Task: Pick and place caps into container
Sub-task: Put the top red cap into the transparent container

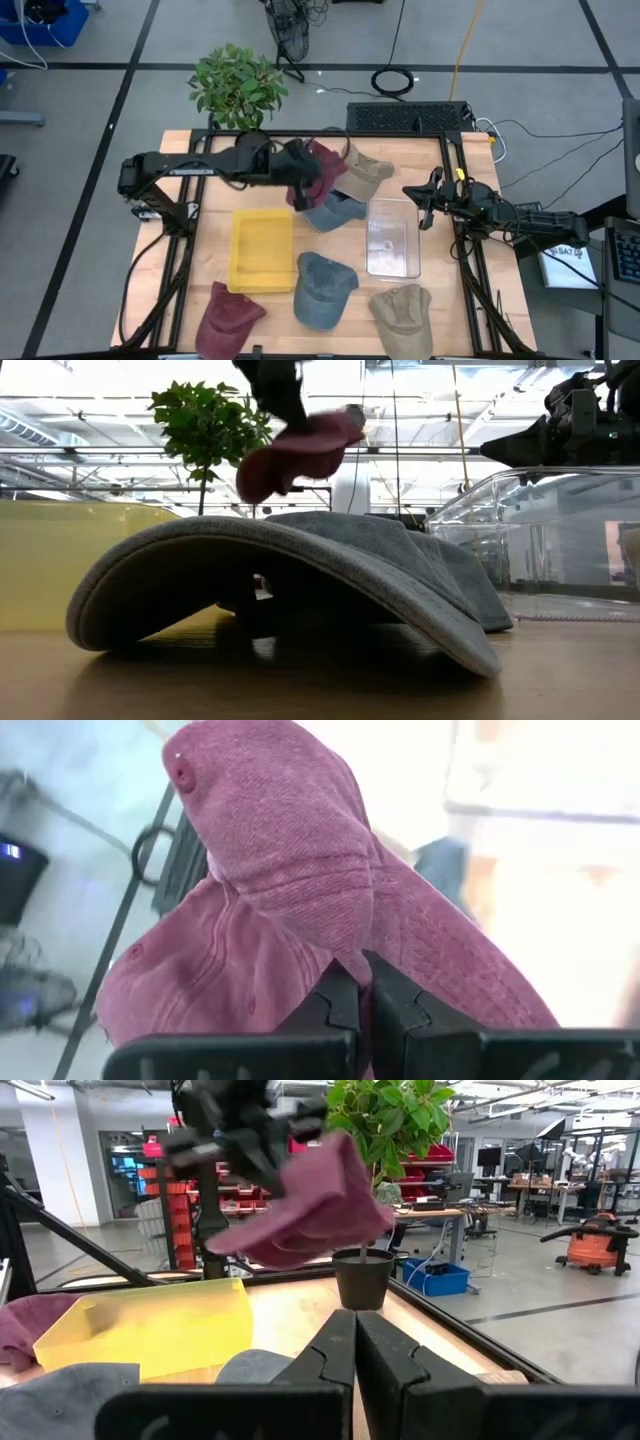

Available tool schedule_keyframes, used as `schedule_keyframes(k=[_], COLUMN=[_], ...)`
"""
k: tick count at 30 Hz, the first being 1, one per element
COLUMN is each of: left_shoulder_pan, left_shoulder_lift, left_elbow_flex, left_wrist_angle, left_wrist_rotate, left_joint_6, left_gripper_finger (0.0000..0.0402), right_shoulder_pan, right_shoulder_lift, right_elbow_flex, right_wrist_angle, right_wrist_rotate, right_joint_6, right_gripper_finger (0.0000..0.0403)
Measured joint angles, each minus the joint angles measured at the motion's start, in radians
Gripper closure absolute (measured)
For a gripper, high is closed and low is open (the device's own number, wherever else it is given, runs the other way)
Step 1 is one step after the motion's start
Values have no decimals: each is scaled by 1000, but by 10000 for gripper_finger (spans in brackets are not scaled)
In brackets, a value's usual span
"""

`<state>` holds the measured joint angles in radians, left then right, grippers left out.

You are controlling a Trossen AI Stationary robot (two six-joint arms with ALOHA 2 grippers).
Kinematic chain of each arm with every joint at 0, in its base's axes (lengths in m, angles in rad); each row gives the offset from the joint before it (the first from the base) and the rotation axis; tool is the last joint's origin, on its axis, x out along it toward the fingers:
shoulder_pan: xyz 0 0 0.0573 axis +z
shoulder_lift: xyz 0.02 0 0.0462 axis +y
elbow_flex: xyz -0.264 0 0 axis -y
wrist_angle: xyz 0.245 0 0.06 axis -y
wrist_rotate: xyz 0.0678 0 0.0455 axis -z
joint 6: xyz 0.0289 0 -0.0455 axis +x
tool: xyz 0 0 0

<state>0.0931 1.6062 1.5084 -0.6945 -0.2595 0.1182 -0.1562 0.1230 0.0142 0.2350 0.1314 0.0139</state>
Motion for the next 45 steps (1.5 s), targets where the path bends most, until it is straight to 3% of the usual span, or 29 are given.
schedule_keyframes(k=[11, 16, 22, 29, 37, 40, 45], left_shoulder_pan=[-216, -271, -269, -266, -262, -255, -234], left_shoulder_lift=[21, 45, 56, 59, 100, 131, 145], left_elbow_flex=[6, -56, -131, -141, -139, -136, -128], left_wrist_angle=[149, 256, 388, 412, 448, 470, 491], left_wrist_rotate=[-109, -133, -83, -28, -23, -26, -29], left_joint_6=[18, 39, 37, 38, 15, 38, 37], left_gripper_finger=[397, 397, 397, 397, 397, 397, 397], right_shoulder_pan=[0, 0, 0, 0, 2, 17, 77], right_shoulder_lift=[0, 0, 10, 44, 99, 136, 264], right_elbow_flex=[0, 0, 0, 0, 4, 43, 181], right_wrist_angle=[0, 1, -1, 47, 182, 178, 85], right_wrist_rotate=[0, 0, -3, -7, -106, -160, -158], right_joint_6=[-5, -34, -34, -34, -26, 4, -15], right_gripper_finger=[403, 403, 403, 403, 403, 403, 379])
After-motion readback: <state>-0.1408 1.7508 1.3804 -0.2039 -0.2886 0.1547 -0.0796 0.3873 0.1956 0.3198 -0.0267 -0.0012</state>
